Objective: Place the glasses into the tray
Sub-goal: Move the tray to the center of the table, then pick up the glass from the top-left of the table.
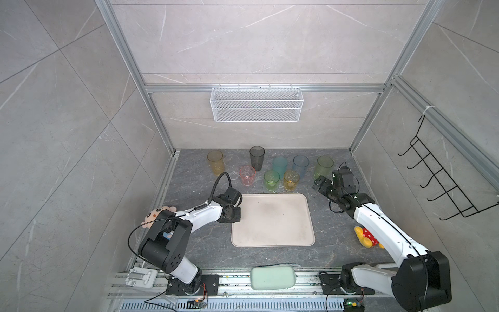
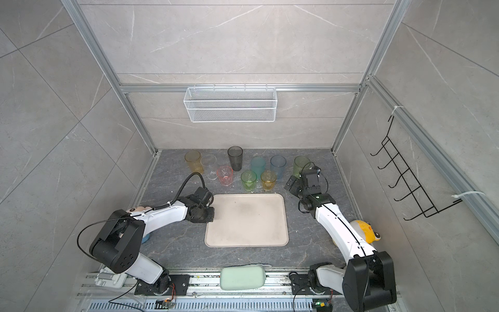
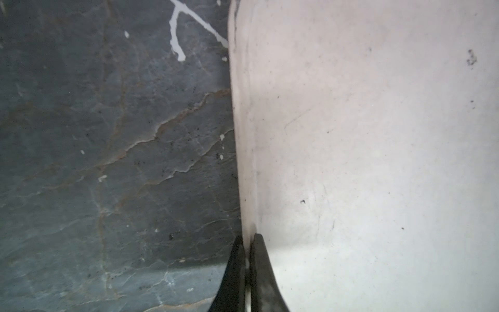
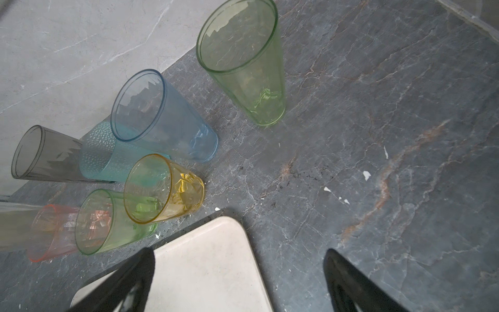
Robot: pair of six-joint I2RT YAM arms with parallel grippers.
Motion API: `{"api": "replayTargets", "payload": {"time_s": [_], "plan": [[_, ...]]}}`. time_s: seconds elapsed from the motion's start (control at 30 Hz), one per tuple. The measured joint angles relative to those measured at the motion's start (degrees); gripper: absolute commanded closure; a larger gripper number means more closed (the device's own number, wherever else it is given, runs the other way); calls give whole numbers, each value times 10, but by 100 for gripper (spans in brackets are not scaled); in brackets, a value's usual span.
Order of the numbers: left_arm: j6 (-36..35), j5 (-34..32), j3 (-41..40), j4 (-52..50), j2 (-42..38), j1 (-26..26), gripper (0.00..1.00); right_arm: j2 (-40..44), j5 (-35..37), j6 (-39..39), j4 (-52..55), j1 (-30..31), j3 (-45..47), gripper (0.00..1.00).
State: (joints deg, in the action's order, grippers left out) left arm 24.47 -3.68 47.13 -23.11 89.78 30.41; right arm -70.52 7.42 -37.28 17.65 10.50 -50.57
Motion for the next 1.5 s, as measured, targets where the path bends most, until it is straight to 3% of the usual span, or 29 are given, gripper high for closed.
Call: {"api": "replayTargets", "payload": {"time_s": [0.37,0.53,0.73,0.93,1.2,1.4,1.5], "plan": [[-10,14,0,0,0,-12,100,0,-4,0,-8,1,1,2],[-18,8,11,-16,2,-12,76,0,-9,0,-11,2,2,2],[-22,-2,56,-54,-6,-12,61,1,-12,1,-12,3,3,2],[-14,-37,102,-97,-66,-19,49,17,-12,10,-12,4,5,2],[36,-72,194,-137,-105,-92,43,60,-3,16,-13,15,12,2],[70,-82,274,-163,-95,-162,33,89,5,28,-15,18,14,2],[81,-77,321,-166,-71,-203,32,89,4,33,-17,23,14,2]]}}
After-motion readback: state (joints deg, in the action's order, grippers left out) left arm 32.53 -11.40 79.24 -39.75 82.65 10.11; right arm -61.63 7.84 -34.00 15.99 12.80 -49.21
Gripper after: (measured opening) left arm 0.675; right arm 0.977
